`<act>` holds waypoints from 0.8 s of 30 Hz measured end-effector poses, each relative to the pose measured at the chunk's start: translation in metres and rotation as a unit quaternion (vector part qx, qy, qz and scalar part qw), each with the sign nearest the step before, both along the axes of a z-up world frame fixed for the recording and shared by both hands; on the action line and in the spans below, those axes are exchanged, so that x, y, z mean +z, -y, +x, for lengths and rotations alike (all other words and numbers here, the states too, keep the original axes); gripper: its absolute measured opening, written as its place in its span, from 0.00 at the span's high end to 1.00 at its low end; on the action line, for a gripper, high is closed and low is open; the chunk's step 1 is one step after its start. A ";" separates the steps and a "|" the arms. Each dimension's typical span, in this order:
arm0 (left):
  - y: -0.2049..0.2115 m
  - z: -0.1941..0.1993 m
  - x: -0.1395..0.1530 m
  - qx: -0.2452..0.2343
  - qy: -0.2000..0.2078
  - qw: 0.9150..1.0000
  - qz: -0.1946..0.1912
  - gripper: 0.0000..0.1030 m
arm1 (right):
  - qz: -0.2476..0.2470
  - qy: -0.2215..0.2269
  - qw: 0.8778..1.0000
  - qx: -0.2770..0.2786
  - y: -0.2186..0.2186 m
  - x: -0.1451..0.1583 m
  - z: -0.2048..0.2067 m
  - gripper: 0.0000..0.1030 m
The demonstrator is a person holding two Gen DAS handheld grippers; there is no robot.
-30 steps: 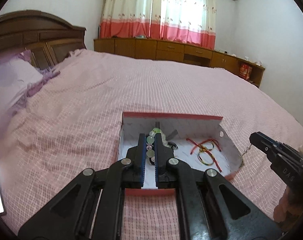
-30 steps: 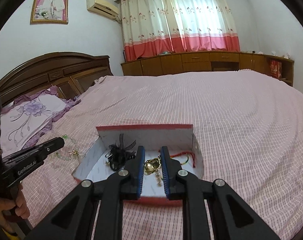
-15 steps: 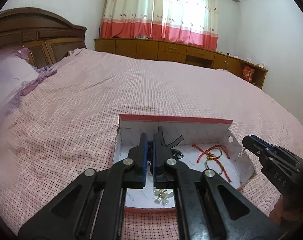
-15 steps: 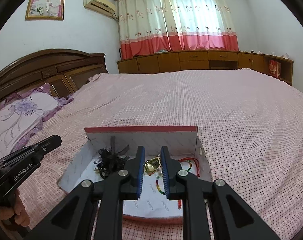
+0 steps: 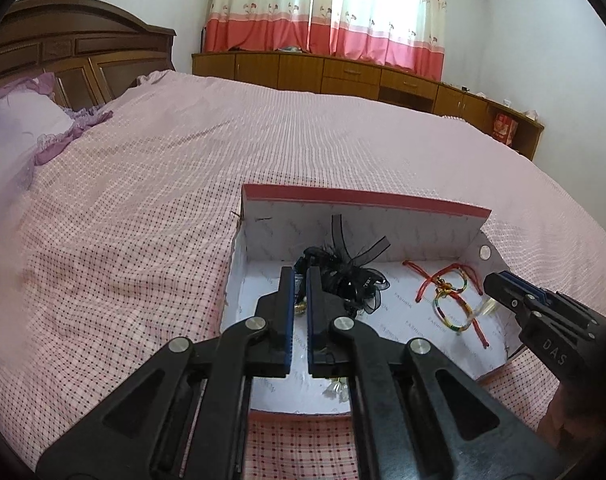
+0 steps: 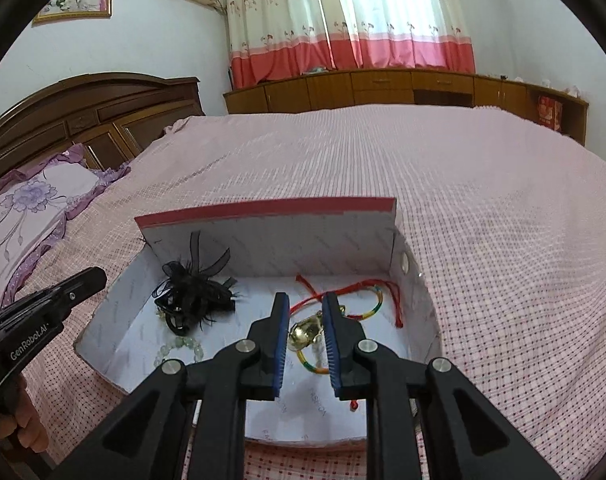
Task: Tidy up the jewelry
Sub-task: 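Lower both held items into the shoebox and open both grippers, then move both grippers back to the bed over the gold charm and pink bracelet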
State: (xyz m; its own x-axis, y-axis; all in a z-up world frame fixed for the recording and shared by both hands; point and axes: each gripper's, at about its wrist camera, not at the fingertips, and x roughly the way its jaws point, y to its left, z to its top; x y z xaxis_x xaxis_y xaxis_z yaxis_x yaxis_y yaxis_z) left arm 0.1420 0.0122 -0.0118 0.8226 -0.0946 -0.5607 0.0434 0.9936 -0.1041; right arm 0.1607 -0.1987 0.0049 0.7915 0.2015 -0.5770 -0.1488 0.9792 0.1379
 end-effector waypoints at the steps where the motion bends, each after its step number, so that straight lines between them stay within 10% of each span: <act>1: 0.000 0.000 0.000 0.000 -0.002 1.000 0.000 1.00 | 0.001 -0.001 1.000 -0.001 0.000 0.000 0.000 0.75; 9: -0.004 -0.013 0.016 -0.010 -0.016 1.000 -0.003 0.81 | 0.008 0.013 1.000 0.003 0.002 0.021 -0.017 0.63; 24: -0.003 -0.071 0.034 -0.048 -0.071 0.996 -0.009 0.76 | 0.022 0.008 1.000 -0.010 0.012 0.052 -0.100 0.60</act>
State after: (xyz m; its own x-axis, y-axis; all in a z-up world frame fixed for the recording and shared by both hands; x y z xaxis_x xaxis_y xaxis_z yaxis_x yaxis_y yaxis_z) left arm 0.0710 0.0156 0.0217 0.7219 -0.1800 -0.6682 0.1219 0.9835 -0.1334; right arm 0.0609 -0.2106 0.0568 0.8049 0.2110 -0.5546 -0.1326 0.9750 0.1785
